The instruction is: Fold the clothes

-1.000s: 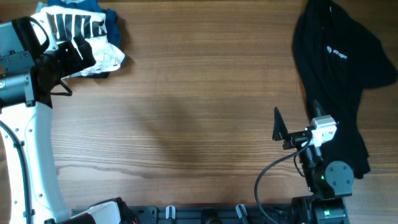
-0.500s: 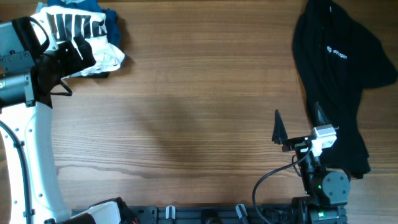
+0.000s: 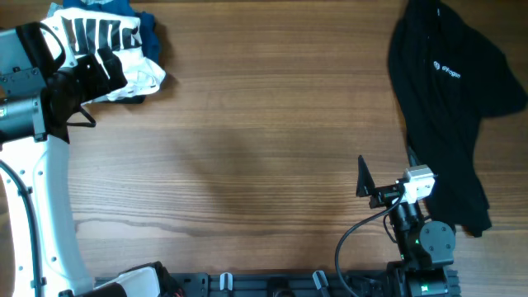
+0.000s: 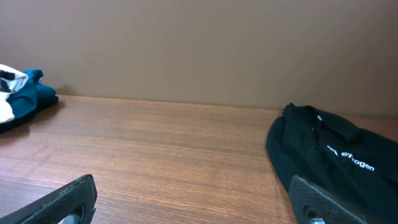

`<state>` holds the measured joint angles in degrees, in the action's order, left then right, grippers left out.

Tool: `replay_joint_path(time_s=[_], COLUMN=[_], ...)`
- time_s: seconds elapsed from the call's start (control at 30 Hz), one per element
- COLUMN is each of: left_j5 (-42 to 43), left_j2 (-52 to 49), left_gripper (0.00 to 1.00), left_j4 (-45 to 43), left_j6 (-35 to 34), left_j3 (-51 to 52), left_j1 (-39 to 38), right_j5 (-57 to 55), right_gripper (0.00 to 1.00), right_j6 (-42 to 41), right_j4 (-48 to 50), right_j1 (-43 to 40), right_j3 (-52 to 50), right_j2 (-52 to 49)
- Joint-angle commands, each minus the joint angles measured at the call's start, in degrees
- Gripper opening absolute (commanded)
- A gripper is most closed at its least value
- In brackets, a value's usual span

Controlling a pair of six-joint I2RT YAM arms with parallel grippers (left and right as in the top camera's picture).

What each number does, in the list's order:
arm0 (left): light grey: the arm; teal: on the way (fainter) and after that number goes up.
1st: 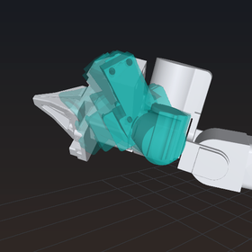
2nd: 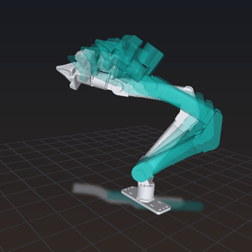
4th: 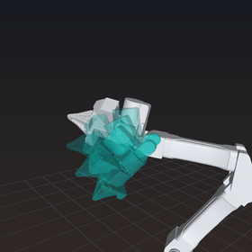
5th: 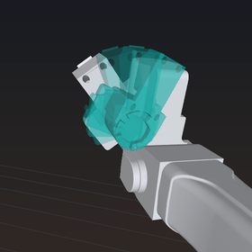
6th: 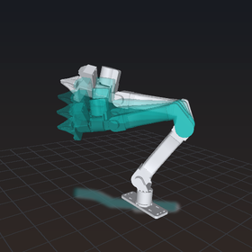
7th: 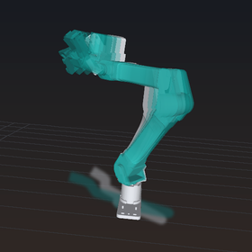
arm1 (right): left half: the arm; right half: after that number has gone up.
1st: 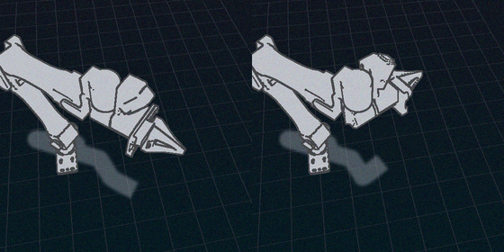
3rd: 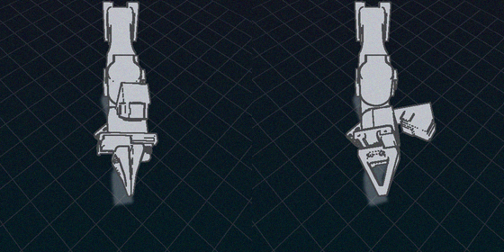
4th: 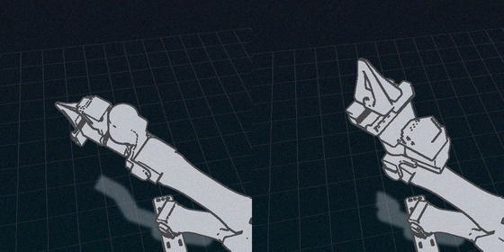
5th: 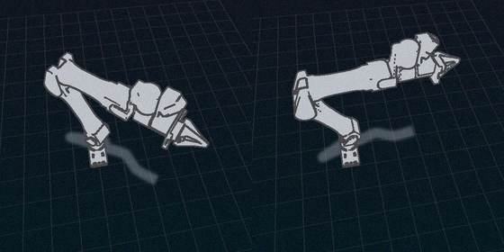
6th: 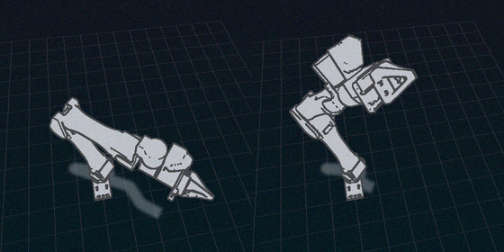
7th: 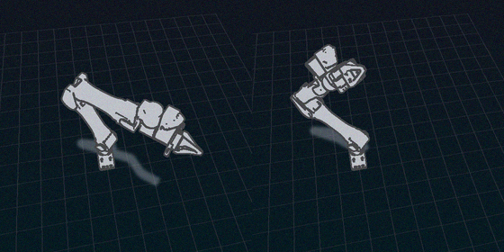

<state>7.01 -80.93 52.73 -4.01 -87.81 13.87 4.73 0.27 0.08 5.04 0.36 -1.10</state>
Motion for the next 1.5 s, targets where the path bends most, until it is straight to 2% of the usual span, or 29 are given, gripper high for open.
replay_joint_path(time_s=[0.0, 0.5, 0.63, 0.77, 0.87, 1.03, 1.17, 1.27, 1.47], left_j5=[0.68, 0.59, -2.12, -3.19, -2.51, -1.9, 2.12, 3.61, 3.48], left_j2=[0.24, 0.24, 0.44, 2.45, 6.6, 18.38, 31.54, 40.15, 50.4], left_gripper=[1.0, 1.0, 1.0, 1.0, 1.0, 1.0, 1.0, 1.0, 1.0], left_j4=[-0.11, -0.09, 0.24, 0.9, -2.38, -18.51, -37.0, -47.21, -59.08], left_j6=[-0.81, -0.72, -0.76, -0.74, -0.9, -0.96, -0.98, -1.05, -1.18], left_j3=[-0.28, -0.28, -0.28, -0.28, 1.29, 15.5, 36.33, 50.03, 67.45], left_j1=[-0.15, -0.15, -0.15, -0.26, -0.66, -3.13, -3.54, -3.54, -5.92], right_j5=[0.35, 0.35, 0.35, 0.35, 0.35, 0.35, 0.35, 0.35, 0.35], right_gripper=[1.0, 1.0, 1.0, 1.0, 1.0, 1.0, 1.0, 1.0, 1.0], right_j6=[-0.66, -0.66, -0.66, -0.68, -0.66, -0.66, -0.68, -0.66, -0.66], right_j4=[0.24, 0.24, 0.24, 0.24, 0.24, 0.24, 0.24, 0.24, 0.24], right_j1=[-0.17, -0.17, -0.17, -0.17, -0.17, -0.17, -0.17, -0.17, -0.17], right_j3=[-0.07, -0.07, -0.07, -0.07, -0.07, -0.07, -0.07, -0.07, -0.07], right_j2=[0.52, 0.52, 0.52, 0.52, 0.52, 0.52, 0.52, 0.52, 0.52])
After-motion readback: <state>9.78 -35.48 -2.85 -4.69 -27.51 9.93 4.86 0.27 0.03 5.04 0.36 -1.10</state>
